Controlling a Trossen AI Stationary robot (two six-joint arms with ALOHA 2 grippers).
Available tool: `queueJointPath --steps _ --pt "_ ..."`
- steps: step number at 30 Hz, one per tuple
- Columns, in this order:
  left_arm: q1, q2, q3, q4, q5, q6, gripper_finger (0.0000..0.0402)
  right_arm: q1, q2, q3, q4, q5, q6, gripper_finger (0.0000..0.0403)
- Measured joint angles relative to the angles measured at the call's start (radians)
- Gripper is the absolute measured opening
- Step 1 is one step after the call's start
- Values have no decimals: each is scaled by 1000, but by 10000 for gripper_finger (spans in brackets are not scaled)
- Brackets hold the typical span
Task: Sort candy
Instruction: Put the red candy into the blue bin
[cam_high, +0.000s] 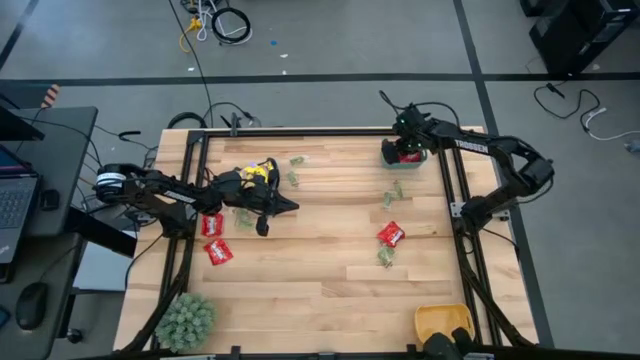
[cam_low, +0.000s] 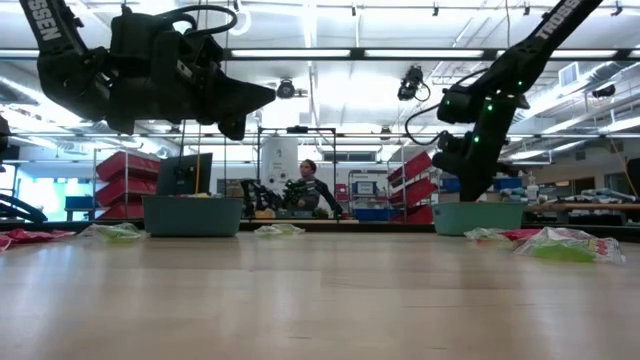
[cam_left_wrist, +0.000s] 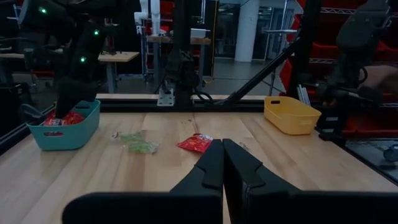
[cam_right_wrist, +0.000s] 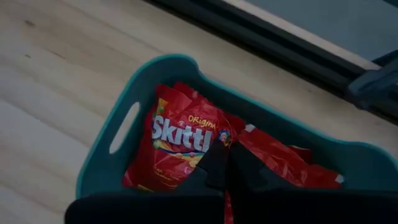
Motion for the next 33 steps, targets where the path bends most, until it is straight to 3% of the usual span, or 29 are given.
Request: queueJointPath --steps 6,15,19,23,28,30,33 --pt "0 0 0 -1 0 -1 0 18 18 0 -11 0 4 33" --pt "0 0 0 -1 0 -3 0 32 -121 9 -57 46 -48 186" --pt "0 0 0 -2 0 -3 1 67 -199 54 -160 53 -62 221" --pt "0 0 0 -3 0 -4 1 172 -250 64 -264 19 -60 172" --pt "0 0 0 -3 0 -4 1 350 -287 42 -317 -109 3 27" --pt "0 0 0 -11 0 -4 1 422 -305 23 -313 -144 53 14" --pt "0 0 0 -18 0 -4 1 537 -323 -26 -308 -173 151 41"
